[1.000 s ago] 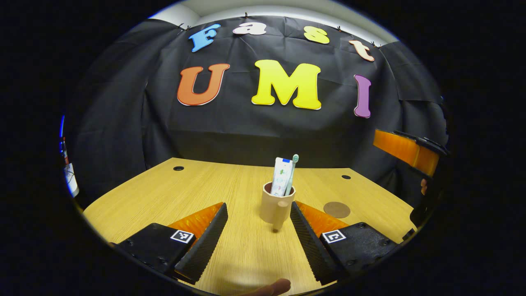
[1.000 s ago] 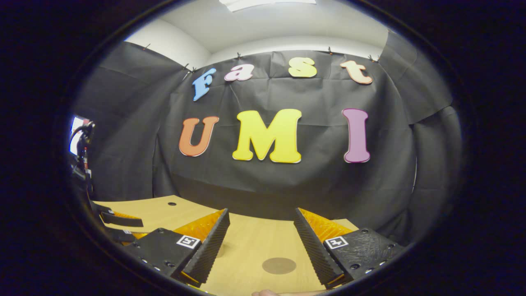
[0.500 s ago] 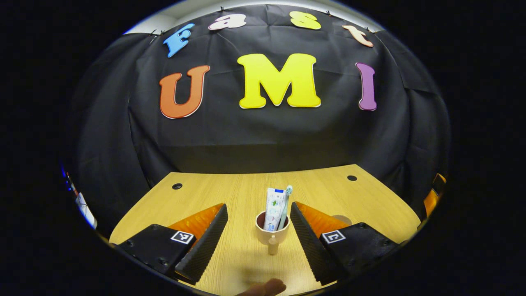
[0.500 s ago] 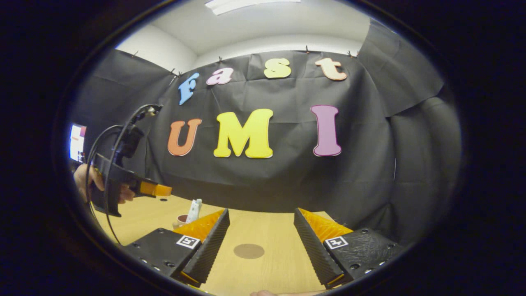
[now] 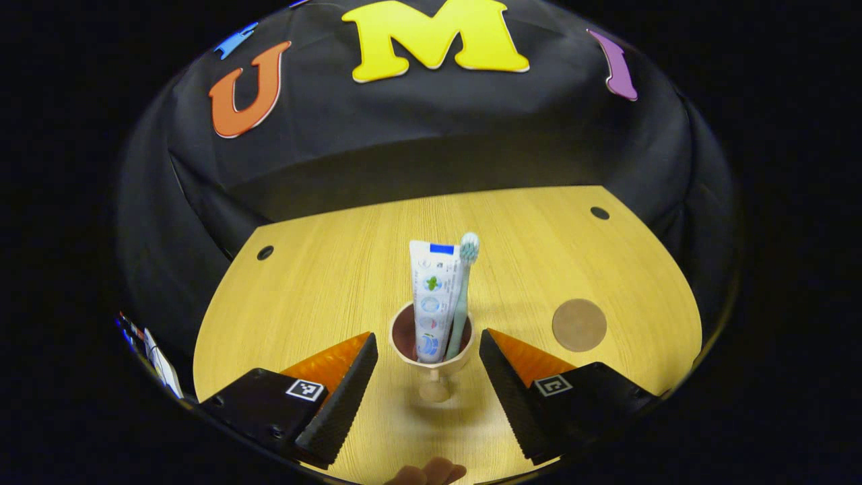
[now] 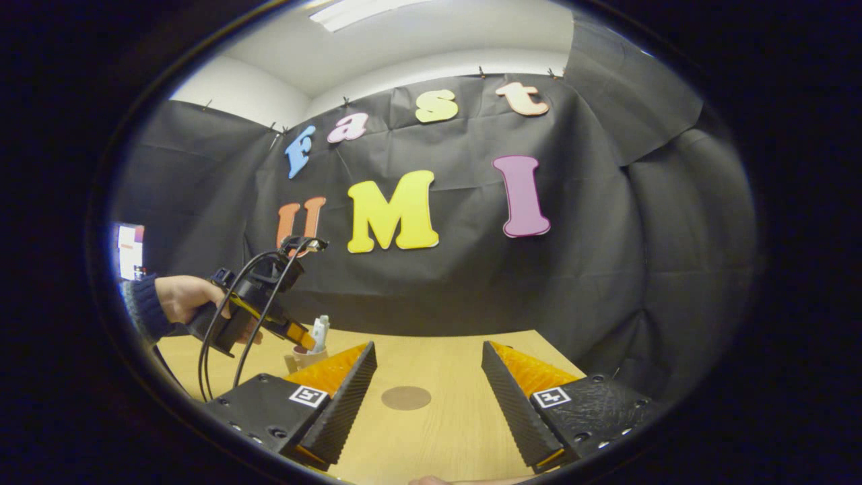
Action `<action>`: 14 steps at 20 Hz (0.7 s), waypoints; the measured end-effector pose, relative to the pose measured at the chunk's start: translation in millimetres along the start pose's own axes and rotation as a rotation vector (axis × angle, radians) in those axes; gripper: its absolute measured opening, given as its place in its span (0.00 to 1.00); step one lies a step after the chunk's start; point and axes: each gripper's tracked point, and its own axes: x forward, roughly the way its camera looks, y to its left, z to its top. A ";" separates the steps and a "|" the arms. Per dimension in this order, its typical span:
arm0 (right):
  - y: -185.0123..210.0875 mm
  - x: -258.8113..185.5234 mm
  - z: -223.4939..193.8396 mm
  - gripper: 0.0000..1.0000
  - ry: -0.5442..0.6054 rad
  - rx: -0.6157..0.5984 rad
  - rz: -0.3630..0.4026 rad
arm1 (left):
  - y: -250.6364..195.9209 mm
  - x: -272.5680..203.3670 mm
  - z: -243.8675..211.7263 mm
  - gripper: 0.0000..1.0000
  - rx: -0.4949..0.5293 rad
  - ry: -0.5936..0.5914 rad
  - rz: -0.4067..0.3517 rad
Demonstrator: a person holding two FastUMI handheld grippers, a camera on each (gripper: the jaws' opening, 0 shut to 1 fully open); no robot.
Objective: Put the toothbrush and toothpaste on the desktop into the cup, then pick up the cup and place it on the coaster on the desktop.
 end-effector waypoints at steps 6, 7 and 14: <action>-5.0 0.6 2.2 0.94 -0.008 0.023 0.005 | -7.3 28.2 -38.0 0.89 0.057 0.228 -0.053; -5.4 1.6 1.1 0.94 -0.005 0.027 0.007 | -8.8 33.2 -44.4 0.85 0.065 0.267 -0.057; -23.7 4.3 3.9 0.94 -0.021 0.067 -0.034 | -27.8 60.4 -73.2 0.72 0.055 0.438 -0.084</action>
